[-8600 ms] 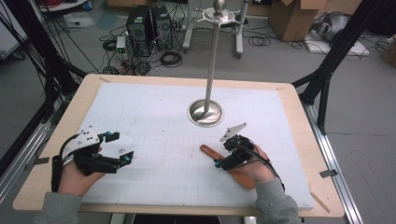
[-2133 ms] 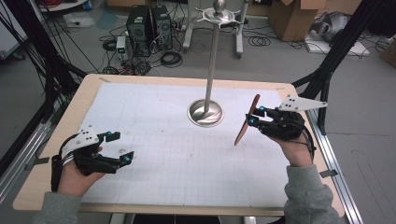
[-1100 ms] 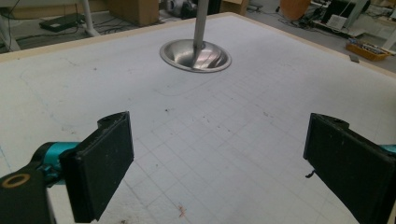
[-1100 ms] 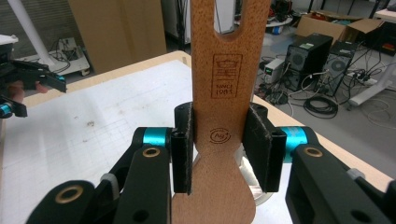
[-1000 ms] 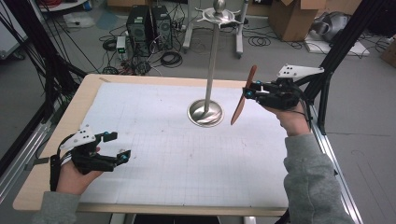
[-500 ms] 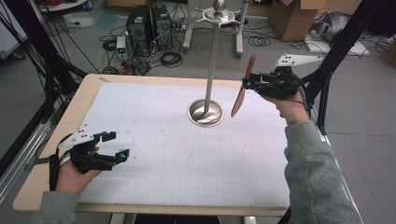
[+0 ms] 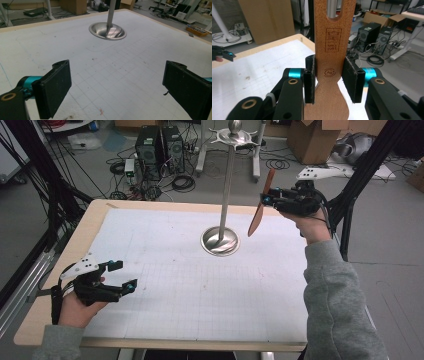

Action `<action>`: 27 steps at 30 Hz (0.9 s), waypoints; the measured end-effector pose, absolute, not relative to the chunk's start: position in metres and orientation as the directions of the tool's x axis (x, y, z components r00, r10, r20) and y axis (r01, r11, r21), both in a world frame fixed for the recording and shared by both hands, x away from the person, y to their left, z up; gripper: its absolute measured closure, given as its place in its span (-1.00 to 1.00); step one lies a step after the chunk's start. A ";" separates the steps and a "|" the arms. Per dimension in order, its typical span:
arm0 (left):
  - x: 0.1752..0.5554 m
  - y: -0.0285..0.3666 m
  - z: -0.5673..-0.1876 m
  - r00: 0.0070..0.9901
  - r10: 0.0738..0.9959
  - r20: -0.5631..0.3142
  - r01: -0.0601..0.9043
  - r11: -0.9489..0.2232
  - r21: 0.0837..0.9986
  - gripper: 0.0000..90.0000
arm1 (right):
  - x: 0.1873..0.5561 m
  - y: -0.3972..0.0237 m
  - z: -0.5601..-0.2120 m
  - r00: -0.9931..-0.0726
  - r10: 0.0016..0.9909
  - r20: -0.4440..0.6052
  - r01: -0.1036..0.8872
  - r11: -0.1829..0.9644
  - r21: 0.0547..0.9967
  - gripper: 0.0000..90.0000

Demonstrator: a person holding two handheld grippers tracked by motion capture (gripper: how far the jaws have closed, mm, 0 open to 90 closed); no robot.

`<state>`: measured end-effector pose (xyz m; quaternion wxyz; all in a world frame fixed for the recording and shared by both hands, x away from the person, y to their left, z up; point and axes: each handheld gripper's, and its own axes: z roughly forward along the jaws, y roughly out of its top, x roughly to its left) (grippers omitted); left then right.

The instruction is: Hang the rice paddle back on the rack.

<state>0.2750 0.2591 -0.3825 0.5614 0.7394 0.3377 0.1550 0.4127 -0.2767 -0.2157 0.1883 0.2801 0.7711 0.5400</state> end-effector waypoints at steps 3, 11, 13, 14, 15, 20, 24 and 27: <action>0.275 0.264 -0.381 0.716 0.681 -0.153 0.322 -0.127 0.938 -0.80 | 0.418 -0.278 -0.213 -0.768 0.641 0.005 0.225 0.263 0.938 0.44; 0.274 0.267 -0.380 0.712 0.684 -0.155 0.320 -0.120 0.940 -0.80 | 0.426 -0.284 -0.208 -0.759 0.651 0.002 0.217 0.250 0.943 0.44; 0.274 0.266 -0.381 0.712 0.685 -0.154 0.322 -0.123 0.939 -0.80 | 0.428 -0.284 -0.205 -0.759 0.651 -0.006 0.211 0.254 0.944 0.44; 0.274 0.266 -0.381 0.712 0.685 -0.154 0.322 -0.123 0.939 -0.80 | 0.428 -0.284 -0.203 -0.758 0.652 -0.009 0.207 0.254 0.945 0.43; 0.274 0.266 -0.381 0.713 0.684 -0.156 0.323 -0.122 0.939 -0.80 | 0.428 -0.284 -0.203 -0.758 0.652 -0.009 0.207 0.254 0.945 0.43; 0.274 0.267 -0.381 0.711 0.686 -0.158 0.324 -0.120 0.938 -0.80 | 0.433 -0.283 -0.197 -0.754 0.656 -0.009 0.200 0.242 0.949 0.44; 0.274 0.270 -0.383 0.700 0.697 -0.159 0.319 -0.107 0.942 -0.81 | 0.435 -0.282 -0.194 -0.753 0.658 -0.005 0.203 0.239 0.949 0.44; 0.275 0.272 -0.384 0.693 0.702 -0.164 0.319 -0.095 0.943 -0.81 | 0.437 -0.280 -0.190 -0.754 0.657 -0.017 0.196 0.250 0.948 0.44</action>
